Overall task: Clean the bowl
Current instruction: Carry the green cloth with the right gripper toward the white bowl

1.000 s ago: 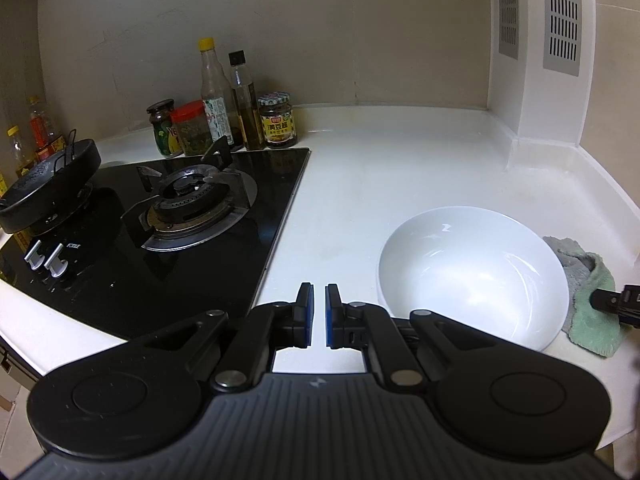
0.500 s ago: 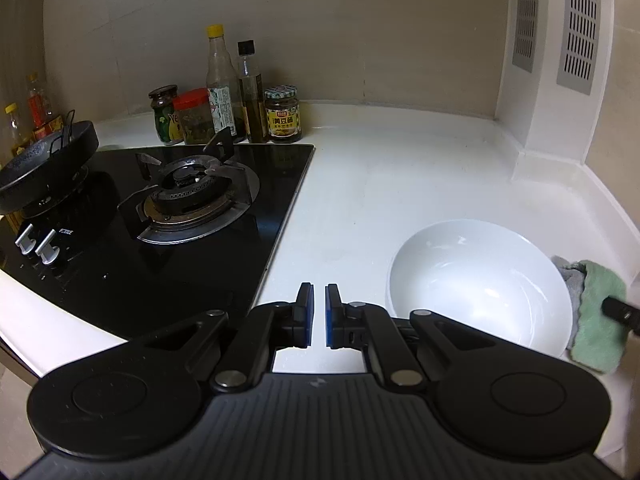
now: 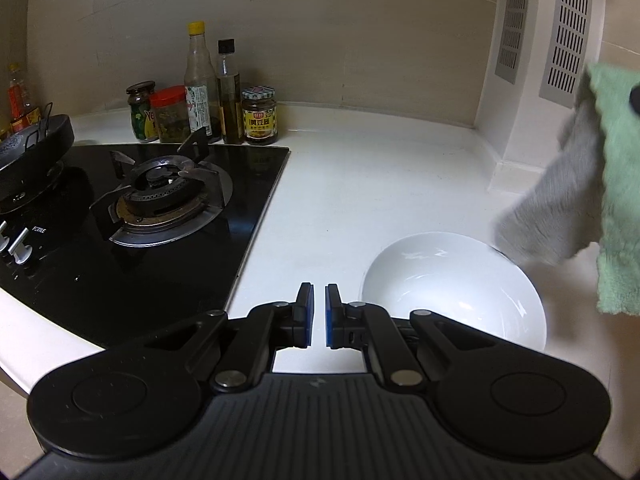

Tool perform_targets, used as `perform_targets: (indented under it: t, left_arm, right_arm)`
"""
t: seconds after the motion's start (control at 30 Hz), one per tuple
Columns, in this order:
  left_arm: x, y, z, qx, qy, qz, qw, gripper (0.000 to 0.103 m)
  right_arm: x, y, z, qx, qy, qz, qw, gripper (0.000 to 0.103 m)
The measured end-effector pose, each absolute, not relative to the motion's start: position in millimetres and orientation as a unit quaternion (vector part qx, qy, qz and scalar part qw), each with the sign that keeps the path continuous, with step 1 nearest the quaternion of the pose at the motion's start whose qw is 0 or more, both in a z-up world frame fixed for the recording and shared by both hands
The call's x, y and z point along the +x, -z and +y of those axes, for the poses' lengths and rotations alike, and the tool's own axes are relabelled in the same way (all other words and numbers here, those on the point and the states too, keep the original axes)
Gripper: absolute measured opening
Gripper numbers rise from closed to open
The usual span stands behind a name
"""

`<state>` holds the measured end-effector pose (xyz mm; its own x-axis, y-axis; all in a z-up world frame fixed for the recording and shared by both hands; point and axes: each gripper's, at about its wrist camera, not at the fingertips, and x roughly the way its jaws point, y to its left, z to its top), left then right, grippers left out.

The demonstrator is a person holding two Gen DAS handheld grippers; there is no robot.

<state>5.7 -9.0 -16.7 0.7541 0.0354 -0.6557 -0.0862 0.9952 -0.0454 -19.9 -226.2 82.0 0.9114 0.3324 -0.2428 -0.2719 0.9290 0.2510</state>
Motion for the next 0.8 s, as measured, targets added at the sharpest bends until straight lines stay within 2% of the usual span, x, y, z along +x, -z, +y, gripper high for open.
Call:
perform_targets:
  t: [0.3, 0.5, 0.6, 0.63, 0.67, 0.7, 0.73, 0.8]
  left_arm:
    - [7, 10, -9, -0.03, -0.025, 0.341, 0.939, 0.005]
    - [10, 8, -23, -0.016, -0.013, 0.337, 0.941, 0.005]
    - [10, 6, -31, -0.012, -0.004, 0.335, 0.942, 0.005]
    - [10, 4, -34, -0.009, -0.002, 0.334, 0.943, 0.005]
    - [8, 3, -36, -0.006, 0.0, 0.331, 0.944, 0.005]
    - [6, 1, -38, -0.002, 0.001, 0.328, 0.945, 0.005]
    - [5, 0, -39, 0.001, 0.002, 0.325, 0.946, 0.005]
    - [3, -2, -41, 0.005, 0.0, 0.322, 0.947, 0.005]
  right_arm:
    - [-65, -97, -269, 0.117, -0.068, 0.13, 0.982, 0.006]
    - [-141, -91, -344, 0.084, 0.126, 0.2, 0.968, 0.007]
    - [-146, -52, -379, 0.085, 0.187, 0.336, 0.919, 0.012]
    - [-143, -40, -382, 0.082, 0.203, 0.349, 0.911, 0.016]
    - [-141, -29, -385, 0.078, 0.219, 0.362, 0.903, 0.027]
    - [-139, -17, -388, 0.074, 0.235, 0.375, 0.894, 0.03]
    - [-137, -10, -390, 0.074, 0.246, 0.378, 0.889, 0.03]
    - [-135, -18, -393, 0.098, 0.244, 0.337, 0.904, 0.03]
